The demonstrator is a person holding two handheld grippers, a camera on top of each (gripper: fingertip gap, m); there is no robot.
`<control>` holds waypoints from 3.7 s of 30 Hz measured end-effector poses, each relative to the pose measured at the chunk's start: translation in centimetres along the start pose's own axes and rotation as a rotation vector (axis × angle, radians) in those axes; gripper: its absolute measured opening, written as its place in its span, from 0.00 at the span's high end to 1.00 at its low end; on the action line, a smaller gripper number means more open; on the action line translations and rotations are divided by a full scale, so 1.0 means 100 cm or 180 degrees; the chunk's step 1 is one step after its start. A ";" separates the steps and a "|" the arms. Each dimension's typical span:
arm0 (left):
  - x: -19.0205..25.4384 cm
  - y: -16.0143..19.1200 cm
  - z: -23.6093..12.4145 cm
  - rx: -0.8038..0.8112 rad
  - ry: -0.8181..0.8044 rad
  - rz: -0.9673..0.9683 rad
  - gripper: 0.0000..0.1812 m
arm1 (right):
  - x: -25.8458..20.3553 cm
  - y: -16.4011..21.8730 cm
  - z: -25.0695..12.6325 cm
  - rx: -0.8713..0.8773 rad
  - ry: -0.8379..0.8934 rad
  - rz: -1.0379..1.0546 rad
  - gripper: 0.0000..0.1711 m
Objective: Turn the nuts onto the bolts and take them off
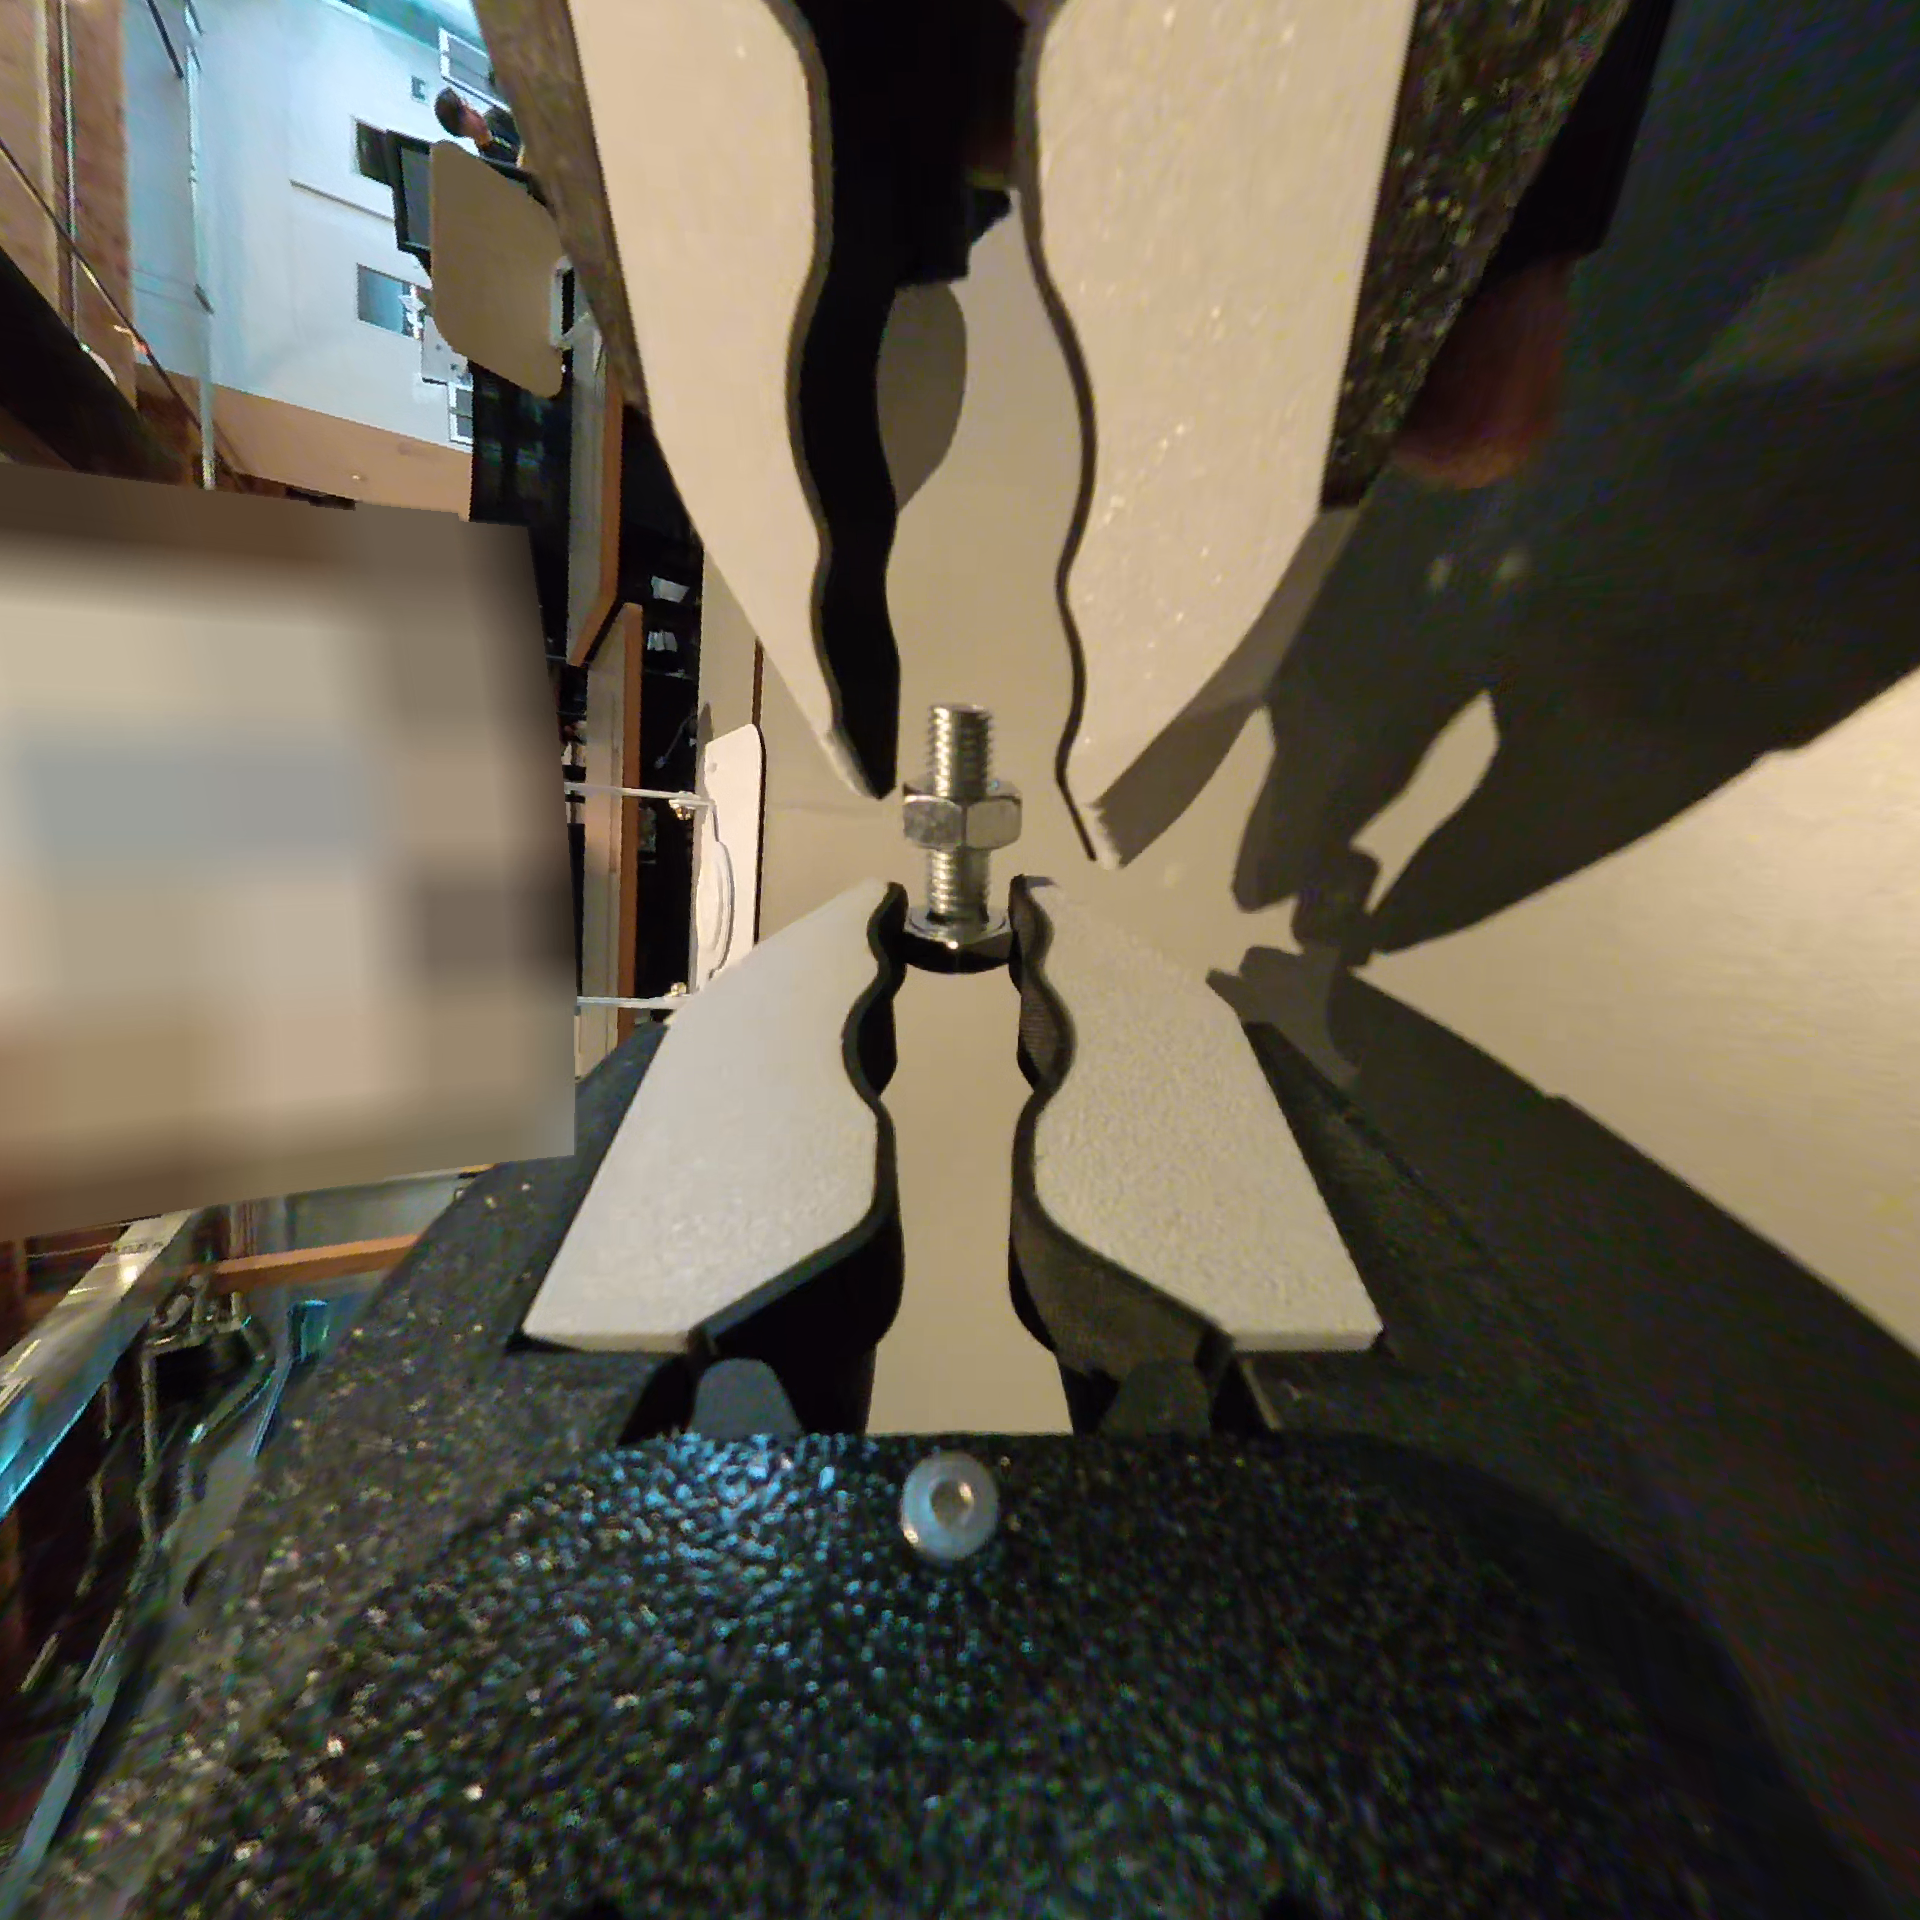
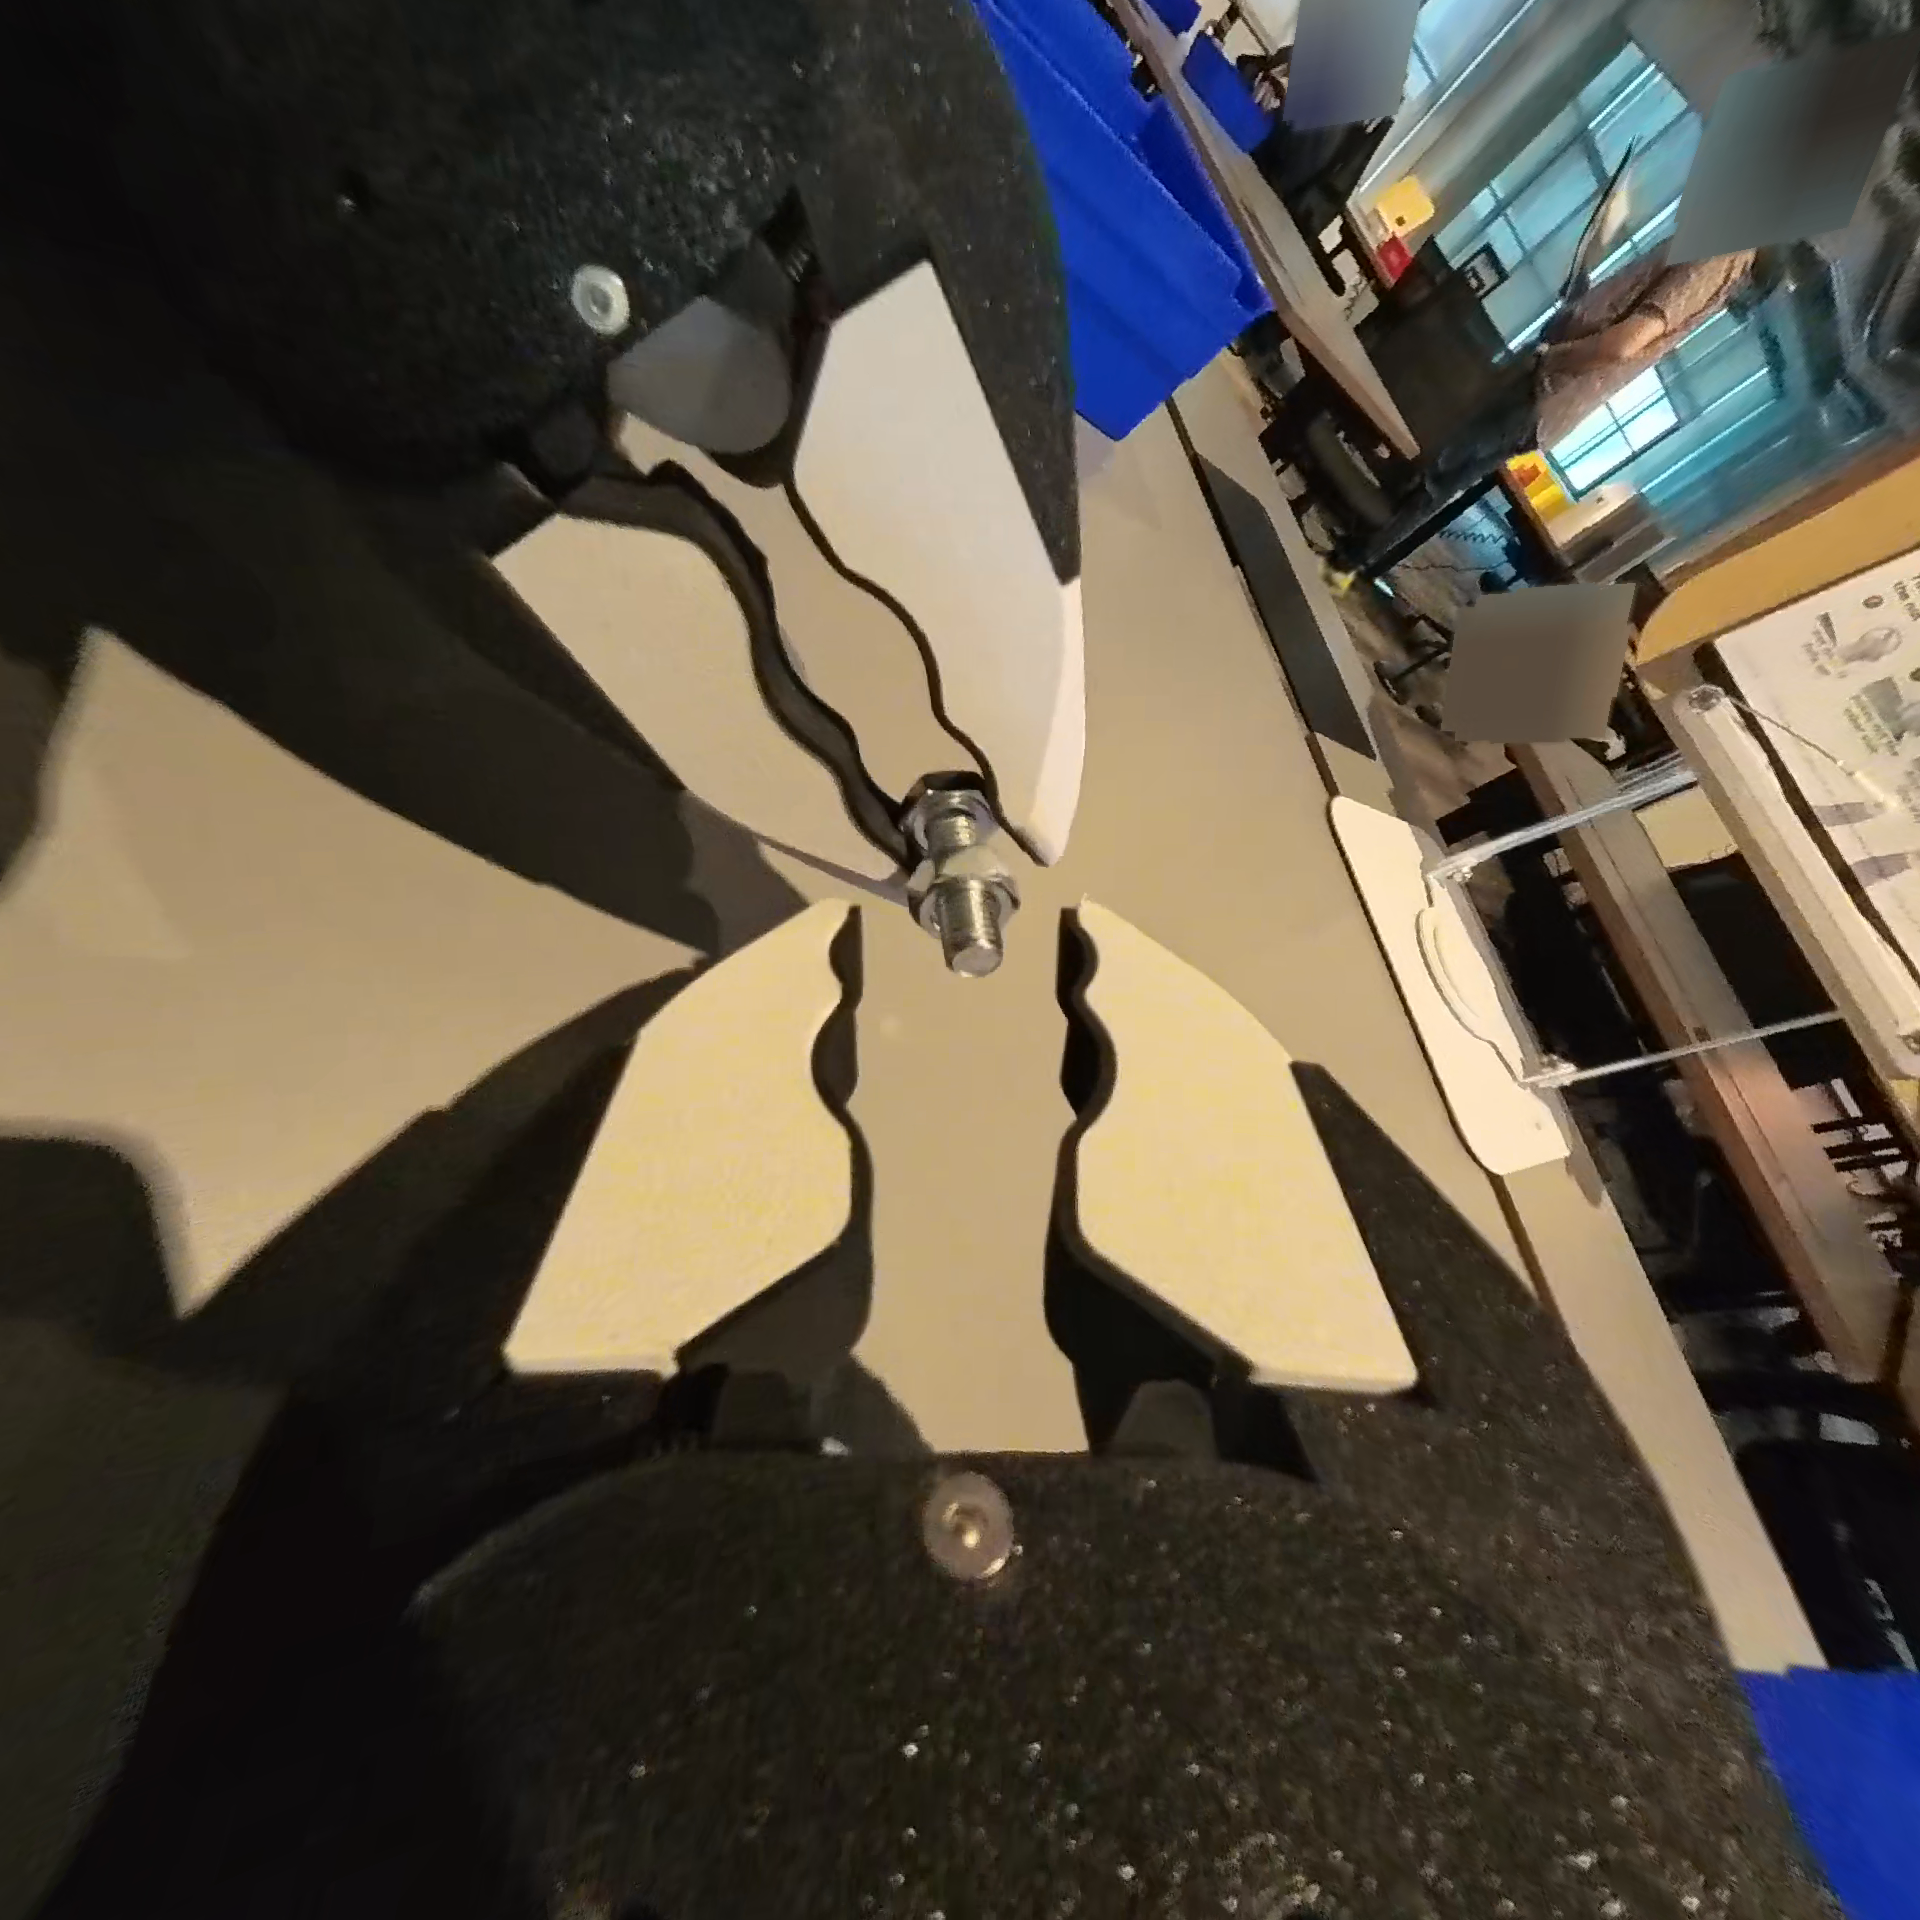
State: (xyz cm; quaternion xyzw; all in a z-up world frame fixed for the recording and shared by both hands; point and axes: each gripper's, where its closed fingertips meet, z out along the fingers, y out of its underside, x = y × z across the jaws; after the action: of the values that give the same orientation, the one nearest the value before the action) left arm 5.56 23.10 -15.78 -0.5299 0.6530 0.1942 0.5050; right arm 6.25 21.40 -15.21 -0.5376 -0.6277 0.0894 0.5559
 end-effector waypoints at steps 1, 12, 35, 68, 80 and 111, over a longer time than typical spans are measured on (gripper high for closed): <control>0.001 -0.001 0.000 0.0010 0.0017 0.0008 0.90 | -0.001 0.000 0.001 -0.0002 -0.0008 -0.0011 0.81; 0.002 0.003 0.002 -0.0072 -0.0014 0.0102 0.90 | -0.006 -0.001 0.004 0.0018 -0.0475 0.1203 0.89; 0.001 0.001 0.001 -0.0062 -0.0014 -0.0005 0.90 | -0.002 0.004 0.002 -0.0305 0.0408 -0.0989 0.82; 0.002 0.004 0.003 -0.0123 -0.0022 0.0043 0.90 | -0.002 0.000 0.005 -0.0122 -0.0087 0.0210 0.89; -0.002 0.004 0.002 -0.0160 -0.0122 0.0100 0.90 | -0.003 -0.010 -0.001 0.0638 -0.1608 0.3267 0.89; -0.002 0.004 0.002 -0.0128 -0.0085 0.0057 0.90 | -0.013 -0.011 -0.001 0.0545 -0.1966 0.3602 0.72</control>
State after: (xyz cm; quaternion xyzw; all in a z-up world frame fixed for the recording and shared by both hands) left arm 5.29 23.48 -15.78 -0.5315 0.6469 0.2188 0.5012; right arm 5.49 19.92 -15.14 -0.6886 -0.3691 0.5685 0.2578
